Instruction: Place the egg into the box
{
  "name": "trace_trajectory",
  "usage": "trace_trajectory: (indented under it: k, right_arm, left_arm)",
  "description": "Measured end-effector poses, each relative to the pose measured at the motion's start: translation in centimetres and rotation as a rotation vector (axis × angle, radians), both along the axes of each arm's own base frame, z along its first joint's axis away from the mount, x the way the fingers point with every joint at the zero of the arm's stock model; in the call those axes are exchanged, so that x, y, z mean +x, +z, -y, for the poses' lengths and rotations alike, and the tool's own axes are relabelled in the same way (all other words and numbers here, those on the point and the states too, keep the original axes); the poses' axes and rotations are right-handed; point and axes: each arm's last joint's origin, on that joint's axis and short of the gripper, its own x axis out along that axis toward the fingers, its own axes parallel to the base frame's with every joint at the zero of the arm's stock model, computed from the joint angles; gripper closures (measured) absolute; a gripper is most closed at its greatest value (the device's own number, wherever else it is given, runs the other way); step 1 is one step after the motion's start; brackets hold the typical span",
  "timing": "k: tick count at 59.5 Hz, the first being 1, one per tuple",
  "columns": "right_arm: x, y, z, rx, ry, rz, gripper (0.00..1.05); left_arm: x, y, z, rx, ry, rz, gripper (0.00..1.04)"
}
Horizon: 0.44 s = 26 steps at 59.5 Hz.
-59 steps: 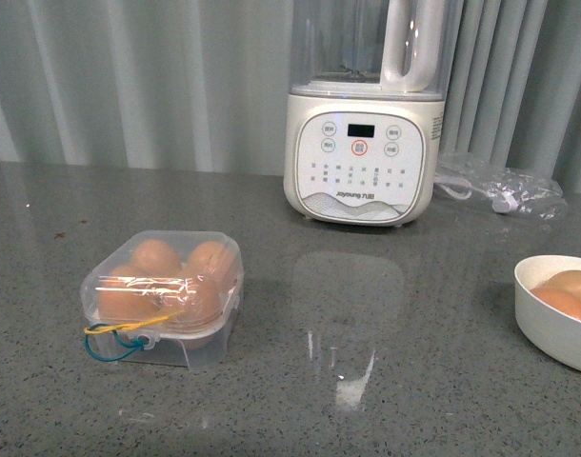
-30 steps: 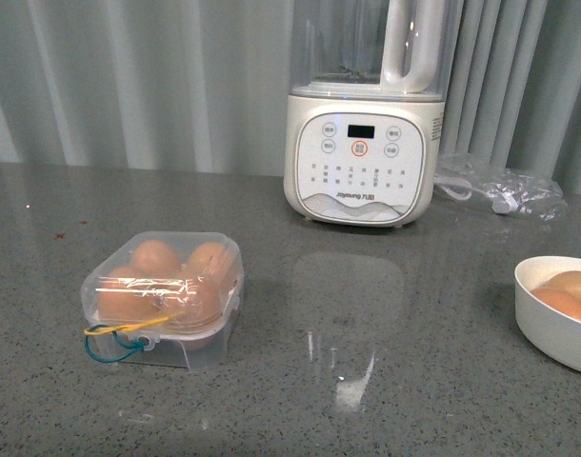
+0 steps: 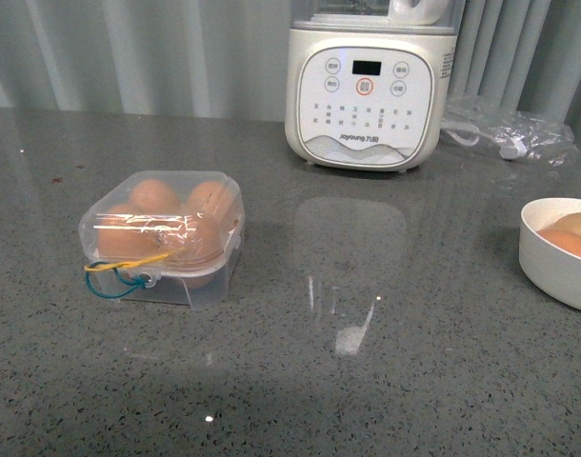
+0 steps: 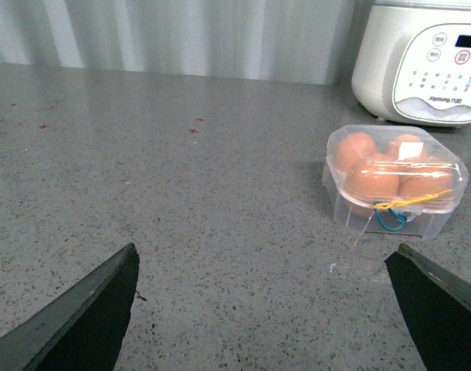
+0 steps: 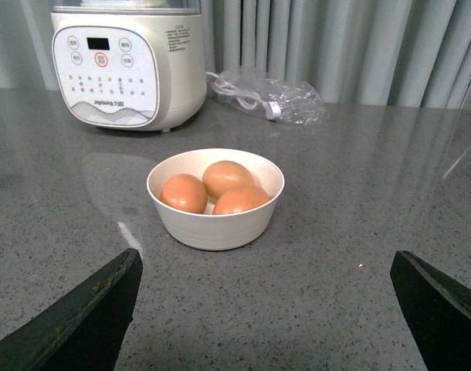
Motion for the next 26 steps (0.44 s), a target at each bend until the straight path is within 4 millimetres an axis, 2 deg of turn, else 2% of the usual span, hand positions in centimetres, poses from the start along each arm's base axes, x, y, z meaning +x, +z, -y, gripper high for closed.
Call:
trace_trajectory:
  k: [26]
  right_arm:
    - [0.0,0.0,0.0,0.0,0.0,0.0,0.07]
  left_arm:
    - [0.0,0.0,0.0,0.0,0.0,0.0,0.07]
